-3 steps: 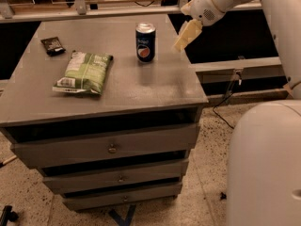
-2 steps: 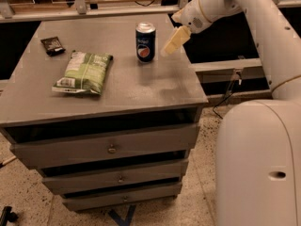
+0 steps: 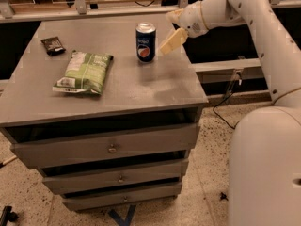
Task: Pick pepsi can
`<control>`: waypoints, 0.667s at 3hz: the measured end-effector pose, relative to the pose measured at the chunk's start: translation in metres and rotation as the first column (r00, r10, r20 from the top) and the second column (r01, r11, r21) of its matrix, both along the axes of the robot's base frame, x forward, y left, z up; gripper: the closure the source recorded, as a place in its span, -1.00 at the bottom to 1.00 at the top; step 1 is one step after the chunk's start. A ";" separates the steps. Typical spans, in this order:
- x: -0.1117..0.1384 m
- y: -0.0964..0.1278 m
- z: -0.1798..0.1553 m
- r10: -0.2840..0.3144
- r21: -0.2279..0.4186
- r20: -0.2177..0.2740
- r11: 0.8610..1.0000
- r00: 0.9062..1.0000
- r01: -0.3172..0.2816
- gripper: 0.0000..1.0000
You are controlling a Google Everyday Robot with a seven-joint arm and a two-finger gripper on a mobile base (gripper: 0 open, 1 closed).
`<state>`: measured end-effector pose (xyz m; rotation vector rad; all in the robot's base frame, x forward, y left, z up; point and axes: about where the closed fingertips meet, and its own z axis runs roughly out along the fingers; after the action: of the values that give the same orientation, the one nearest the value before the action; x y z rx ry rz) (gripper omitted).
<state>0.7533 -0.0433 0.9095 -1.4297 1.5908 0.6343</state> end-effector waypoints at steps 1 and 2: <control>-0.005 0.032 0.020 0.072 0.243 0.035 0.967 0.997 -0.078 -1.00; -0.011 0.049 0.021 0.103 0.245 0.023 0.964 0.994 -0.106 -1.00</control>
Offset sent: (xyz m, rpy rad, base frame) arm 0.0001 0.0242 -0.0041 0.1006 0.0049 0.0443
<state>0.7427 0.0058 0.9306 -1.3336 1.3812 0.8540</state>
